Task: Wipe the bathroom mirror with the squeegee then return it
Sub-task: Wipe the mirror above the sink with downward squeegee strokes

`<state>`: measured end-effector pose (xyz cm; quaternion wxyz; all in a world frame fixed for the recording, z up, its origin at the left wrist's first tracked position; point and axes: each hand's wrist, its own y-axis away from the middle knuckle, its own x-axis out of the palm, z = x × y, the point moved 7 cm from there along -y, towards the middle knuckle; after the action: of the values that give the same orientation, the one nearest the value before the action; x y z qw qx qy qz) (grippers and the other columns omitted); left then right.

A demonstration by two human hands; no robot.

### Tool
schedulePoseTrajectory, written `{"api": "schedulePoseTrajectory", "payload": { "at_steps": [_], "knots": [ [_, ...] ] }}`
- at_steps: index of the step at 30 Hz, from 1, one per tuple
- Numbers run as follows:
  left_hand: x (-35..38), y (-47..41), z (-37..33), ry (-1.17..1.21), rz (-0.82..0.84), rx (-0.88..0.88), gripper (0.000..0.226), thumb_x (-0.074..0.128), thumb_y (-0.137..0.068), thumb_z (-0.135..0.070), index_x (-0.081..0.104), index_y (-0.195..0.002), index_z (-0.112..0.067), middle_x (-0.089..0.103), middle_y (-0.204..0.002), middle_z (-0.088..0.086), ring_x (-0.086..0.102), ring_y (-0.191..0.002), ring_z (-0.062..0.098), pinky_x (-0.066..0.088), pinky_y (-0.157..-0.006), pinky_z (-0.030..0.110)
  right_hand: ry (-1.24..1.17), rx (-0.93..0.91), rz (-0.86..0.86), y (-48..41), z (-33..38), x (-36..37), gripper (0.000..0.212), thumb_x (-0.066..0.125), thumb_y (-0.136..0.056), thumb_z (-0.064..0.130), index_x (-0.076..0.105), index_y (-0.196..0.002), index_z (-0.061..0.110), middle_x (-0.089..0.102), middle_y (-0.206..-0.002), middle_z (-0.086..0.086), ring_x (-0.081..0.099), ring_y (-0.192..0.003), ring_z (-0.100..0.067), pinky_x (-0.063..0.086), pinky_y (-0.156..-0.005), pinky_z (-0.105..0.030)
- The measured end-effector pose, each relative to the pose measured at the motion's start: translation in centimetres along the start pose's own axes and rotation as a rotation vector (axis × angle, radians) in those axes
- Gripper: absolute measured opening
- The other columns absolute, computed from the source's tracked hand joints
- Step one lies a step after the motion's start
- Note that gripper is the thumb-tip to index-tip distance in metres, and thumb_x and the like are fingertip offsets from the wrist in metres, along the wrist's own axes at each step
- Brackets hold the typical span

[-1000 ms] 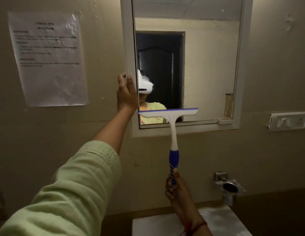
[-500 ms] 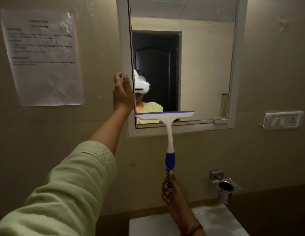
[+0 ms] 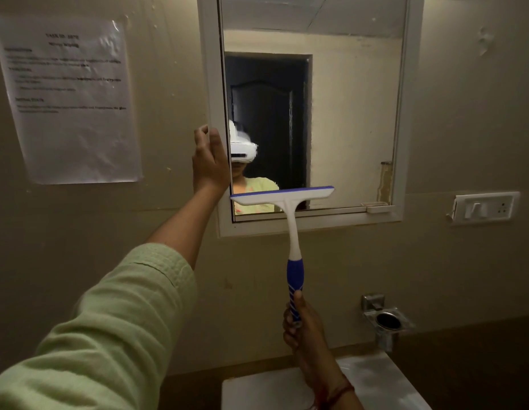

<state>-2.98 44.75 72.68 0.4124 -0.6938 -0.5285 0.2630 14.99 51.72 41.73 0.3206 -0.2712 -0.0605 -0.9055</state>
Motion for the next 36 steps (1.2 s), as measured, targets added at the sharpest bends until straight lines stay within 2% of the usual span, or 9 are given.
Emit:
{"api": "schedulePoseTrajectory", "payload": {
  "at_steps": [9, 16, 19, 22, 24, 28, 31, 33, 36],
  "knots": [
    [-0.1, 0.0, -0.2, -0.002, -0.010, 0.000, 0.041, 0.024, -0.097, -0.037, 0.044, -0.110, -0.005, 0.048, -0.076, -0.004, 0.045, -0.066, 0.010, 0.029, -0.060, 0.023, 0.012, 0.077, -0.016, 0.3, -2.5, -1.1, 0.046, 0.061, -0.067, 0.050, 0.051, -0.084, 0.009, 0.050, -0.050, 0.002, 0.038, -0.037, -0.007, 0.028, -0.033, -0.017],
    [-0.1, 0.1, -0.4, -0.002, -0.007, 0.004, 0.045, 0.023, -0.097, -0.039, 0.045, -0.113, -0.003, 0.048, -0.076, -0.005, 0.045, -0.063, 0.003, 0.031, -0.053, 0.008, 0.039, 0.042, -0.041, 0.3, -0.5, -0.8, 0.048, 0.062, -0.062, 0.050, 0.051, -0.082, 0.007, 0.048, -0.046, 0.000, 0.036, -0.032, -0.008, 0.027, -0.031, -0.015],
    [-0.2, 0.1, -0.5, -0.007, -0.003, 0.004, 0.043, 0.023, -0.097, -0.039, 0.044, -0.112, -0.005, 0.057, -0.086, 0.008, 0.051, -0.073, 0.018, 0.033, -0.064, 0.022, 0.036, 0.021, -0.050, 1.1, -1.1, -0.8, 0.069, 0.073, -0.044, 0.064, 0.050, -0.077, 0.008, 0.046, -0.045, -0.001, 0.034, -0.031, -0.008, 0.026, -0.032, -0.014],
    [-0.1, 0.0, -0.4, -0.018, 0.007, -0.001, 0.043, 0.023, -0.097, -0.039, 0.044, -0.113, -0.005, 0.059, -0.097, 0.018, 0.056, -0.086, 0.030, 0.033, -0.069, 0.026, 0.061, -0.027, -0.100, 2.1, -0.2, -0.9, 0.055, 0.064, -0.057, 0.057, 0.048, -0.074, 0.007, 0.041, -0.041, 0.000, 0.030, -0.030, -0.008, 0.024, -0.034, -0.016],
    [-0.1, 0.0, -0.4, -0.019, 0.015, -0.006, 0.043, 0.023, -0.096, -0.040, 0.043, -0.115, -0.006, 0.060, -0.099, 0.018, 0.056, -0.089, 0.032, 0.034, -0.070, 0.027, 0.014, -0.100, -0.101, 2.3, 2.4, -0.2, 0.044, 0.060, -0.064, 0.049, 0.048, -0.072, 0.008, 0.038, -0.039, 0.002, 0.029, -0.028, -0.007, 0.024, -0.032, -0.015],
    [0.0, -0.1, 0.0, -0.016, 0.015, -0.006, 0.044, 0.023, -0.097, -0.040, 0.043, -0.118, -0.007, 0.059, -0.108, 0.021, 0.056, -0.096, 0.035, 0.036, -0.075, 0.029, -0.050, -0.385, -0.007, 2.6, 12.0, 3.9, 0.044, 0.068, -0.060, 0.052, 0.050, -0.068, 0.013, 0.039, -0.043, 0.005, 0.030, -0.032, -0.004, 0.022, -0.034, -0.015],
    [0.0, 0.0, 0.0, -0.014, 0.003, 0.013, 0.044, 0.024, -0.098, -0.040, 0.044, -0.116, -0.005, 0.061, -0.092, 0.012, 0.057, -0.089, 0.032, 0.033, -0.066, 0.026, -0.014, -0.560, 0.066, 2.6, 19.9, 7.2, 0.034, 0.055, -0.074, 0.047, 0.051, -0.071, 0.014, 0.040, -0.047, 0.005, 0.030, -0.037, -0.005, 0.022, -0.036, -0.017],
    [0.1, 0.0, 0.0, -0.010, 0.000, 0.017, 0.044, 0.023, -0.097, -0.040, 0.044, -0.116, -0.006, 0.058, -0.083, 0.003, 0.057, -0.085, 0.029, 0.032, -0.061, 0.025, 0.038, -0.642, 0.062, 2.6, 24.7, 8.9, 0.037, 0.053, -0.075, 0.051, 0.053, -0.072, 0.014, 0.041, -0.048, 0.004, 0.032, -0.038, -0.006, 0.026, -0.036, -0.017],
    [0.0, 0.0, -0.2, -0.007, -0.013, 0.050, 0.042, 0.025, -0.098, -0.037, 0.045, -0.116, -0.005, 0.061, -0.094, 0.015, 0.058, -0.087, 0.033, 0.034, -0.068, 0.028, 0.085, -0.720, 0.030, 2.3, 30.5, 10.9, 0.041, 0.051, -0.077, 0.055, 0.056, -0.076, 0.014, 0.041, -0.050, 0.004, 0.033, -0.037, -0.006, 0.028, -0.036, -0.016]
  ]
}}
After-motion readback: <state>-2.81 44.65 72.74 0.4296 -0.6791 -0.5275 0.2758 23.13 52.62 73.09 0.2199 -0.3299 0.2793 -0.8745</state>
